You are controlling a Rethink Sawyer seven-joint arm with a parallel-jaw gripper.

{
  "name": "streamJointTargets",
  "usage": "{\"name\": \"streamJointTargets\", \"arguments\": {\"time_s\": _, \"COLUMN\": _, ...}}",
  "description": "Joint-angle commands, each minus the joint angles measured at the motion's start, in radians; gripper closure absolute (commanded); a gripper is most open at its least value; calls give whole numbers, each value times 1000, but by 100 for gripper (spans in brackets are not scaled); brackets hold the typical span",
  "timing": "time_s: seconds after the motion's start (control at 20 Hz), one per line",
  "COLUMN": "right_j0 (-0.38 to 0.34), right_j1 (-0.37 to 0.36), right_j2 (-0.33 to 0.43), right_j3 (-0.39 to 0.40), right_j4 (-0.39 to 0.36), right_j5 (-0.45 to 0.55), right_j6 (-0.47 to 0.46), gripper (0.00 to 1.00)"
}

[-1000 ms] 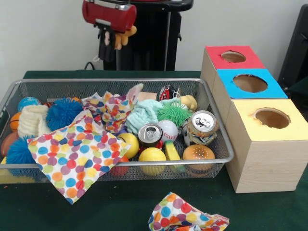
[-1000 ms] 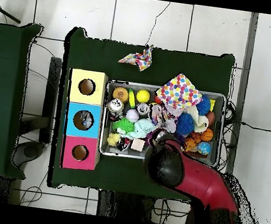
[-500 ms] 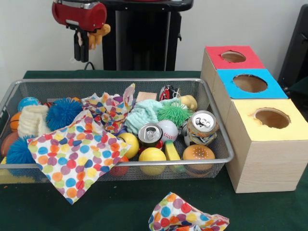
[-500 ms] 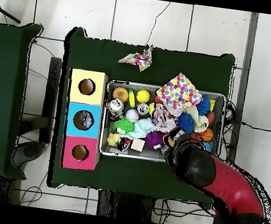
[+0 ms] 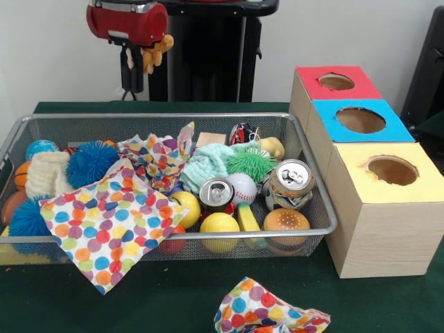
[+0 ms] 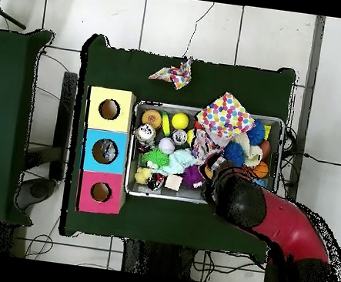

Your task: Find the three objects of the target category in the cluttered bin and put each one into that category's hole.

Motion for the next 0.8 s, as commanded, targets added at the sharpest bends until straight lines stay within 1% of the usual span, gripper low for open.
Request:
{"name": "streamJointTargets", "arguments": {"time_s": 0.05, "right_j0": -73, "right_j1": 22, "right_j2": 151, "right_j3": -15, "right_j4": -7, "right_j5": 94, "right_j6": -97, "gripper": 100}}
{"name": "streamJointTargets", "arguments": {"time_s": 0.35, "right_j0": -105, "right_j1": 3, "right_j2": 181, "right_j3": -40, "right_j4": -18, "right_j5": 156, "right_j6": -118, "gripper": 100}}
{"name": "streamJointTargets", "arguments": {"time_s": 0.5, "right_j0": -123, "right_j1": -8, "right_j2": 200, "right_j3": -35, "right_j4": -15, "right_j5": 169, "right_j6": -120, "gripper": 100}}
{"name": "streamJointTargets", "arguments": {"time_s": 0.8, "right_j0": -123, "right_j1": -6, "right_j2": 210, "right_j3": -64, "right_j4": -22, "right_j5": 205, "right_j6": -111, "gripper": 100}}
